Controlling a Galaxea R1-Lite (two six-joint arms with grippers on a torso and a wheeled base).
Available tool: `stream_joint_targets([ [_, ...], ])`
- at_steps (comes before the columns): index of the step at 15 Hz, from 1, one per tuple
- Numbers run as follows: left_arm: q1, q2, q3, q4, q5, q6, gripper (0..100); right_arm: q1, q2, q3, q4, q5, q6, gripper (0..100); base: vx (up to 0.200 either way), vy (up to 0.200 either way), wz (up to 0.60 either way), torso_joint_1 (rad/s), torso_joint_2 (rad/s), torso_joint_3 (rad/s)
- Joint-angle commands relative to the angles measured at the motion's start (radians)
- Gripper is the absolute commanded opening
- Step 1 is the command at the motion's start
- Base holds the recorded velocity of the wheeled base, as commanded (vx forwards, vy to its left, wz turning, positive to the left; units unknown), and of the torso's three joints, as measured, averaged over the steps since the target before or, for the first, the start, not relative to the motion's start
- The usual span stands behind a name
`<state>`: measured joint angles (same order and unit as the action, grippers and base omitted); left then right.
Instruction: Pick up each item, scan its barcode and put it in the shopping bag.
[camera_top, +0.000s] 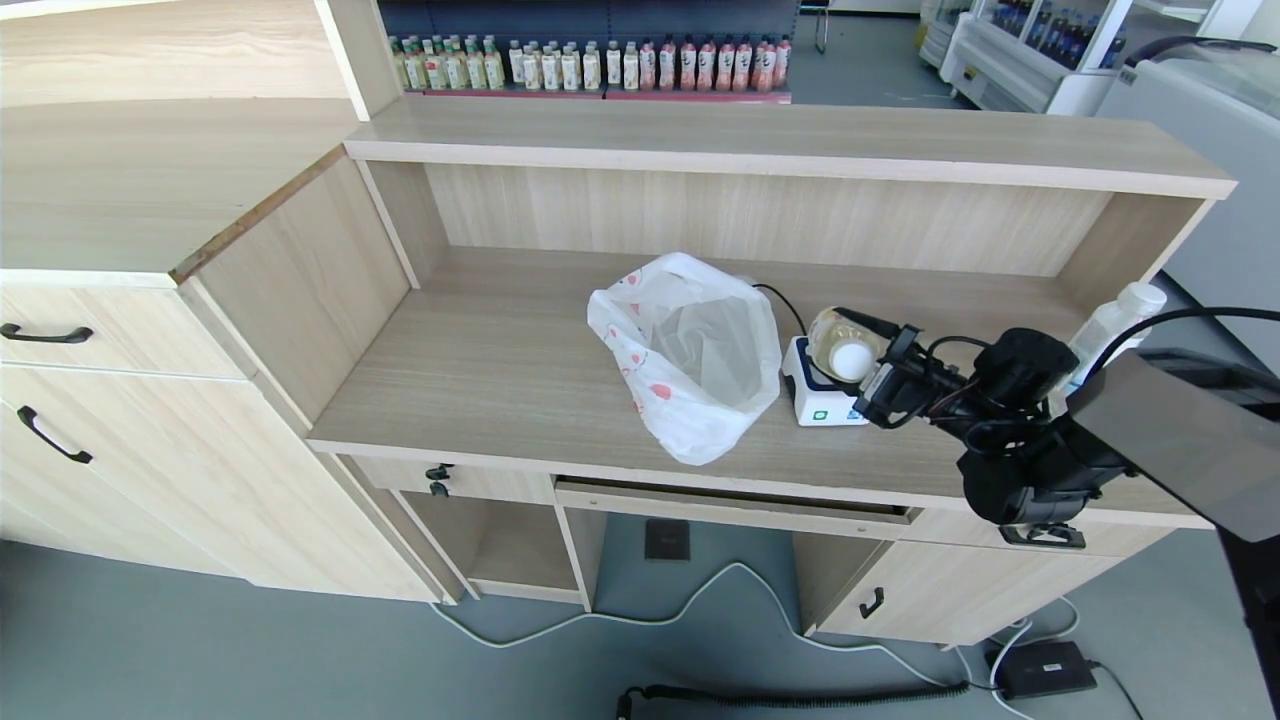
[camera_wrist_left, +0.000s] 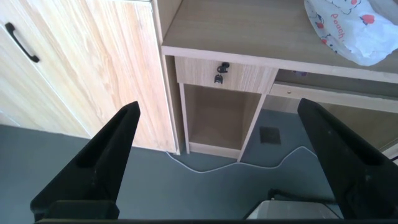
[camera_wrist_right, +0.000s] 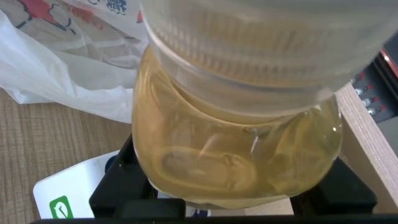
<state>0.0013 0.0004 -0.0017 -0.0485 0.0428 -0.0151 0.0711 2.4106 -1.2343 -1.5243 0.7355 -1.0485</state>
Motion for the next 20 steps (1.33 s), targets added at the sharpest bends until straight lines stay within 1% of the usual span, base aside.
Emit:
stream_joint_targets([
  [1,0.0,0.0,0.0,-0.001,0.0,0.0,100,0.003,0.005,-0.002,-0.001,0.001,0.001,0,0.0,0.0,0.0,0.0,0.0,0.0],
  [5,0.0,0.0,0.0,-0.001,0.0,0.0,100,-0.001,-0.002,-0.002,-0.001,0.001,0.013,0,0.0,0.0,0.0,0.0,0.0,0.0],
  [7,0.0,0.0,0.0,-0.001,0.002,0.0,100,-0.022,-0.036,0.016,-0.001,0.001,0.07,0,0.0,0.0,0.0,0.0,0.0,0.0],
  [8,0.0,0.0,0.0,-0.001,0.0,0.0,100,-0.037,-0.076,0.045,0.003,-0.001,0.125,0,0.0,0.0,0.0,0.0,0.0,0.0],
  [10,0.0,0.0,0.0,-0.001,0.0,0.0,100,-0.063,-0.186,0.093,0.01,0.001,0.285,0,0.0,0.0,0.0,0.0,0.0,0.0],
  [12,0.0,0.0,0.0,-0.001,0.0,0.0,100,-0.082,-0.403,0.183,0.084,-0.008,0.553,0,0.0,0.0,0.0,0.0,0.0,0.0],
  [13,0.0,0.0,0.0,-0.001,0.0,0.0,100,-0.096,-0.51,0.225,0.147,-0.056,0.647,0,0.0,0.0,0.0,0.0,0.0,0.0],
  [14,0.0,0.0,0.0,-0.001,0.0,0.0,100,-0.097,-0.631,0.265,0.246,-0.176,0.729,0,0.0,0.0,0.0,0.0,0.0,0.0],
  [15,0.0,0.0,0.0,-0.001,0.0,0.0,100,-0.096,-0.696,0.282,0.314,-0.246,0.785,0,0.0,0.0,0.0,0.0,0.0,0.0],
  [16,0.0,0.0,0.0,-0.001,0.0,0.0,100,-0.093,-0.814,0.294,0.473,-0.387,0.906,0,0.0,0.0,0.0,0.0,0.0,0.0],
  [17,0.0,0.0,0.0,-0.001,0.0,0.0,100,-0.093,-0.904,0.294,0.636,-0.487,0.978,0,0.0,0.0,0.0,0.0,0.0,0.0],
  [18,0.0,0.0,0.0,-0.001,0.0,0.0,100,-0.096,-0.953,0.294,0.736,-0.538,1.006,0,0.0,0.0,0.0,0.0,0.0,0.0],
  [19,0.0,0.0,0.0,-0.001,0.0,0.0,100,-0.102,-0.967,0.297,0.77,-0.562,1.021,0,0.0,0.0,0.0,0.0,0.0,0.0],
  [20,0.0,0.0,0.0,-0.001,0.0,0.0,100,-0.114,-0.97,0.306,0.771,-0.584,1.052,0,0.0,0.0,0.0,0.0,0.0,0.0],
])
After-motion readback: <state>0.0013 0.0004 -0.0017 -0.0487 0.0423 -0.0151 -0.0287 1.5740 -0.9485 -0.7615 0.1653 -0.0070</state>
